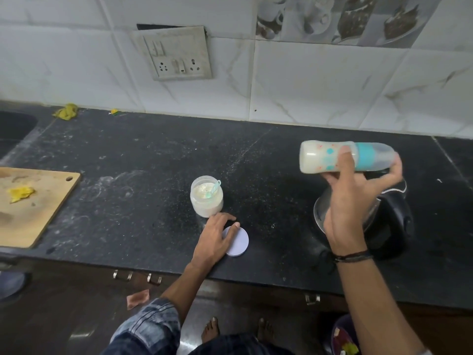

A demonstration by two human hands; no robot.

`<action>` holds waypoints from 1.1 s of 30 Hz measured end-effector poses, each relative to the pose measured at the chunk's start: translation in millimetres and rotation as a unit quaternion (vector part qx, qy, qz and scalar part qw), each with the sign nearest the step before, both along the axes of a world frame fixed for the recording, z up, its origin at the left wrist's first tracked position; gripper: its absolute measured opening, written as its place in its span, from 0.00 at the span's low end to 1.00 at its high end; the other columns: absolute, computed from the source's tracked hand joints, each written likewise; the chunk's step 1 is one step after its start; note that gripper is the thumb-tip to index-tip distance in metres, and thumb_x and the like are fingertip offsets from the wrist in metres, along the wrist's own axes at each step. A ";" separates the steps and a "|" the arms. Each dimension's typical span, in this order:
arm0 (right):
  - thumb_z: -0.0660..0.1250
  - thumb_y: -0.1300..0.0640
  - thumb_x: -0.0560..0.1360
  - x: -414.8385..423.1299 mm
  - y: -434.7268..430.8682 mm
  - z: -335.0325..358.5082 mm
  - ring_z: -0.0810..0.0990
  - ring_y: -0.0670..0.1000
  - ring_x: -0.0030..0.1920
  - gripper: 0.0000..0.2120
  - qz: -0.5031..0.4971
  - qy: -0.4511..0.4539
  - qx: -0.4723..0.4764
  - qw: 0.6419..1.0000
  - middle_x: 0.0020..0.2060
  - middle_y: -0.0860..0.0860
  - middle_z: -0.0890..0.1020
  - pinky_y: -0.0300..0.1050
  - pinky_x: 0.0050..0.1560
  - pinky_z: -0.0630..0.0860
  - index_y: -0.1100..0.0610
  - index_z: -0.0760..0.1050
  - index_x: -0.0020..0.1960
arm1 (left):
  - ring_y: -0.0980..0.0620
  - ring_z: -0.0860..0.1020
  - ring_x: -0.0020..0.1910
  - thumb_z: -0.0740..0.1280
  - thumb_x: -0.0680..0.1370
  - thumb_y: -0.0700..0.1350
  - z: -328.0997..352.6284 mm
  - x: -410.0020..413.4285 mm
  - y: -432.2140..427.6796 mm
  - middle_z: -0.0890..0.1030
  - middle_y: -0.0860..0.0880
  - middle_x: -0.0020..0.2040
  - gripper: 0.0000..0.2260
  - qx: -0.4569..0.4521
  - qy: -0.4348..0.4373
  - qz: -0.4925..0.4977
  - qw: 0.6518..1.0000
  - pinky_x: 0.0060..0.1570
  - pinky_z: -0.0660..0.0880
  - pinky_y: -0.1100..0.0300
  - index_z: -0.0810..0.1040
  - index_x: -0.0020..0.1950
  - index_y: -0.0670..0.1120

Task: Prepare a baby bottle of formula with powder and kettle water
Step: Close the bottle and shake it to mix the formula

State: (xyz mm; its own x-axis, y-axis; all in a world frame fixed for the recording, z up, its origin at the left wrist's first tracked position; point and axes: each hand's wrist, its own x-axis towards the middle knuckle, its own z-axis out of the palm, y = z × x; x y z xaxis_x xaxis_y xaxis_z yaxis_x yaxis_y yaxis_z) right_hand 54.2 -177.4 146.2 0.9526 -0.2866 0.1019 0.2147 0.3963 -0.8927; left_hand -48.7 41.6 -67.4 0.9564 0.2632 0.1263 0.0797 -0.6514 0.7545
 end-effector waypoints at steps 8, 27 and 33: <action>0.77 0.58 0.77 -3.2 -4.4 9.7 0.84 0.56 0.63 0.40 -0.012 -0.043 -0.009 0.999 0.68 0.57 0.78 0.58 0.51 0.86 0.49 0.54 0.78 | 0.59 0.73 0.60 0.63 0.84 0.57 -0.4 0.3 0.0 0.78 0.58 0.57 0.11 -0.005 -0.003 -0.002 1.000 0.62 0.71 0.59 0.79 0.59 0.53; 0.76 0.61 0.77 -2.2 -6.1 0.0 0.86 0.53 0.61 0.36 0.018 0.008 -0.026 0.999 0.63 0.50 0.82 0.53 0.48 0.86 0.48 0.58 0.75 | 0.61 0.73 0.61 0.60 0.83 0.61 -2.8 -2.0 0.9 0.77 0.59 0.58 0.14 -0.001 -0.002 -0.003 1.000 0.62 0.71 0.59 0.78 0.60 0.55; 0.78 0.57 0.75 -1.9 -12.2 1.6 0.86 0.52 0.60 0.36 -0.005 -0.001 -0.006 1.000 0.63 0.50 0.82 0.54 0.49 0.86 0.44 0.60 0.73 | 0.61 0.72 0.60 0.60 0.83 0.61 -3.4 -0.2 0.4 0.77 0.60 0.58 0.14 -0.003 -0.002 0.000 1.000 0.62 0.71 0.59 0.78 0.60 0.55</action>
